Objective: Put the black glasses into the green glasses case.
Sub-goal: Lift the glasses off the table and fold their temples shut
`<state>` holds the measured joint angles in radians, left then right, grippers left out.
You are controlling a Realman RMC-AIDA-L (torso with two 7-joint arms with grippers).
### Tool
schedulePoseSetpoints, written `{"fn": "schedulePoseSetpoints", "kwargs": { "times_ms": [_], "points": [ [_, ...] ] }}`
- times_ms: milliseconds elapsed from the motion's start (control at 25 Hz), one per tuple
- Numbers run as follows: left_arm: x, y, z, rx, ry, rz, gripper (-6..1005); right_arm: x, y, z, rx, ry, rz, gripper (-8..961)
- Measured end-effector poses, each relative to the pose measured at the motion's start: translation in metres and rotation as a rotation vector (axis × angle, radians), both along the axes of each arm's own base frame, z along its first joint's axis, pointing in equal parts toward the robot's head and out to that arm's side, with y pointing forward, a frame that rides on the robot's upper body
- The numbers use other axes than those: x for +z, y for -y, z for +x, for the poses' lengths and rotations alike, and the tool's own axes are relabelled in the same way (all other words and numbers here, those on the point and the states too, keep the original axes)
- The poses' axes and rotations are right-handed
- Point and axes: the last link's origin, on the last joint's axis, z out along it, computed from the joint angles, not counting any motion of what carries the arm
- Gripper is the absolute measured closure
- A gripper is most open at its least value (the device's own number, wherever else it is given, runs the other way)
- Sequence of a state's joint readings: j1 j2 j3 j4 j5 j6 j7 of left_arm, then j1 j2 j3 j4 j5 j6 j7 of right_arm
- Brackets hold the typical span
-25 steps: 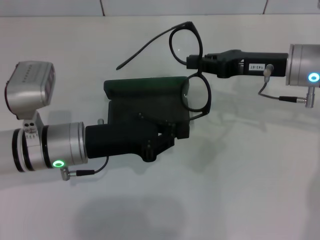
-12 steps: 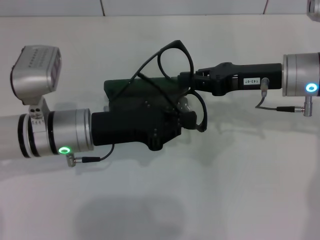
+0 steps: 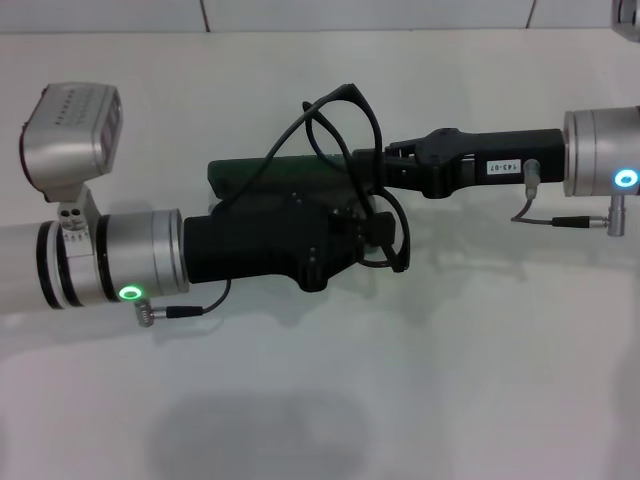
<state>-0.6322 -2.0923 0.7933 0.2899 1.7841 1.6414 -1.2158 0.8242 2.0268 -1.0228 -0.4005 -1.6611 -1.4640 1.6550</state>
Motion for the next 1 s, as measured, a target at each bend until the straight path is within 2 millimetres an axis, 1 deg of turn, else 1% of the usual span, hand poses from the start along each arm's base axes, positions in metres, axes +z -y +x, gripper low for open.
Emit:
{"fn": "schedulePoseSetpoints", "kwargs": {
  "times_ms": [1000],
  "points": [
    [0.0004,-0.0025,0.0048,-0.014,0.005,-0.003,986,0.0017,0.0011,0.0006,0.004,-0.006,-0.003,885]
  ]
}}
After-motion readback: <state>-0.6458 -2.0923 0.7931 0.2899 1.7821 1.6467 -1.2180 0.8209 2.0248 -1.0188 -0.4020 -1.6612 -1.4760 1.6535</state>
